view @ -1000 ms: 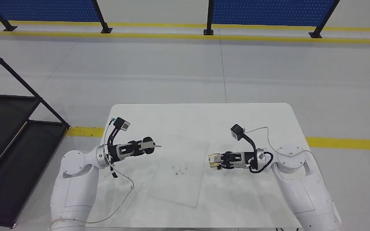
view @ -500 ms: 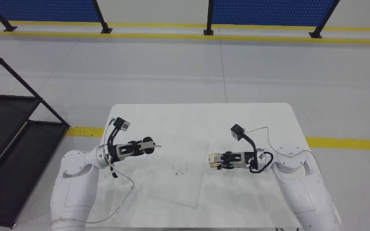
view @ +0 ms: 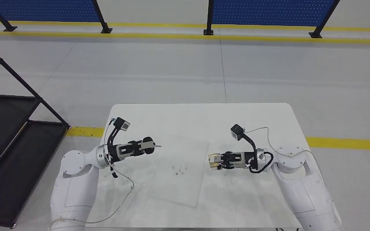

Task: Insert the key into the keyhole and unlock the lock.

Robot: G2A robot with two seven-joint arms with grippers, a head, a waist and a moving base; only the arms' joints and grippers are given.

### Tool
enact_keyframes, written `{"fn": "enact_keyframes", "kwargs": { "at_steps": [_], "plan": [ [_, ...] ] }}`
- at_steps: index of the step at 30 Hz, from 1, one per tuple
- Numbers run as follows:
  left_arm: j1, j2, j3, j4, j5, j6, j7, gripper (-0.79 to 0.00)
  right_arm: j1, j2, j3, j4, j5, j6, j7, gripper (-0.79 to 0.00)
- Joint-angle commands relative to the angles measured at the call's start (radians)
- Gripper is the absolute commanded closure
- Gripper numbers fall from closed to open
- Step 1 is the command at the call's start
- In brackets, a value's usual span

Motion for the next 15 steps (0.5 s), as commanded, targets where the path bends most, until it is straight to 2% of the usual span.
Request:
{"fn": "enact_keyframes", "kwargs": {
  "at_steps": [1,15],
  "plan": [
    [0.000,0.000,0.000,0.000,0.000,0.000,0.000,0.000,-0.011,-0.001,0.006,0.000,0.027,-0.007,-0.051,0.000],
    [0.000,0.000,0.000,0.000,0.000,0.000,0.000,0.000,-0.060,-0.013,-0.011,0.076,0.308,-0.156,-0.161,0.000]
  ]
}}
